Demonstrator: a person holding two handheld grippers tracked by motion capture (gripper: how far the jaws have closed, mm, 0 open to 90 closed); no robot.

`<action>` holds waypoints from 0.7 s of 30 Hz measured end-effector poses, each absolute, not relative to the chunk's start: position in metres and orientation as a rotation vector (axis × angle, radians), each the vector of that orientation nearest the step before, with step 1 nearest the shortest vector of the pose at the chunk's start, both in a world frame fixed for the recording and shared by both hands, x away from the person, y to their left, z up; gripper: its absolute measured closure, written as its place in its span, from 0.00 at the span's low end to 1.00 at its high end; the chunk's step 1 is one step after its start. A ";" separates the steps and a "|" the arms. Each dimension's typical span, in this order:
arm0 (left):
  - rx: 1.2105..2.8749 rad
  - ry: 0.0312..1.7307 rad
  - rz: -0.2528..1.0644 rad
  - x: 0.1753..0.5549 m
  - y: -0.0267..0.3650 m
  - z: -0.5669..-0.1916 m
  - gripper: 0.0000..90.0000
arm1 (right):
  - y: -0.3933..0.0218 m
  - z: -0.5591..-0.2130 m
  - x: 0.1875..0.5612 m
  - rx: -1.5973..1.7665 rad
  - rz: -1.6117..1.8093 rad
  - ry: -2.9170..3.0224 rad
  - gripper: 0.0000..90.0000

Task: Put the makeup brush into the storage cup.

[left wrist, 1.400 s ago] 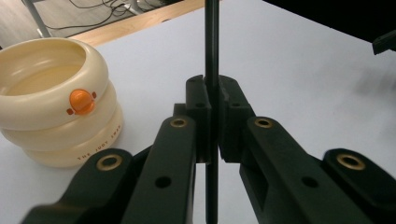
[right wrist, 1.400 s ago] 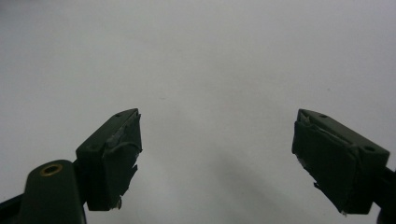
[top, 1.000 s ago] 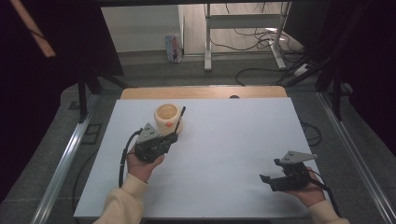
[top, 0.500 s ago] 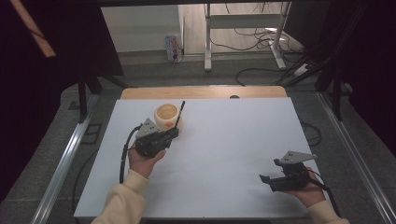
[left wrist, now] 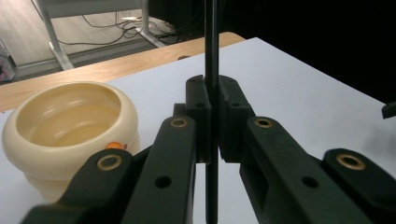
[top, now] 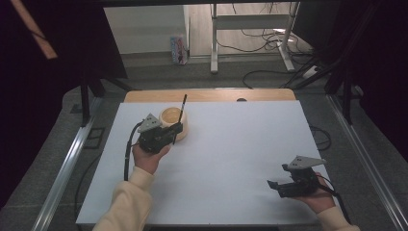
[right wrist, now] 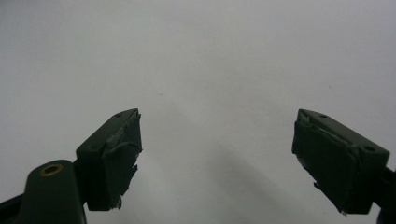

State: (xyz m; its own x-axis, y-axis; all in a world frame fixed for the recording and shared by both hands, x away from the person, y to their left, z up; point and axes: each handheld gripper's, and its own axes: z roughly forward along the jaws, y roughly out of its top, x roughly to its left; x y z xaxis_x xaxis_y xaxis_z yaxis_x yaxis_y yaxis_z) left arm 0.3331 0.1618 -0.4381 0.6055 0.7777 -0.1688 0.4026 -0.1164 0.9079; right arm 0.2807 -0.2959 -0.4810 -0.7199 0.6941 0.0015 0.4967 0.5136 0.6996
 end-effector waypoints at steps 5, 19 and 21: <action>1.729 0.985 0.431 0.337 0.163 -0.439 0.95 | -0.296 -0.481 0.281 1.001 1.012 2.481 0.17; 1.691 1.002 0.426 0.353 0.167 -0.433 0.95 | -0.295 -0.482 0.281 1.000 1.007 2.485 0.17; 1.685 1.002 0.422 0.356 0.168 -0.432 0.95 | -0.295 -0.482 0.281 0.997 1.005 2.485 0.17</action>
State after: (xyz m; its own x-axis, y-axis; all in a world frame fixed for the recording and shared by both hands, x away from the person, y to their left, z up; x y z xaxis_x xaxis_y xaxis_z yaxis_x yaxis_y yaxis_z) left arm 0.3556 0.1677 -0.4321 0.5821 0.7877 -0.2019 0.4054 -0.0658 0.9118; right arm 0.2811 -0.2952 -0.4820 -0.7225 0.6914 -0.0010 0.4962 0.5195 0.6956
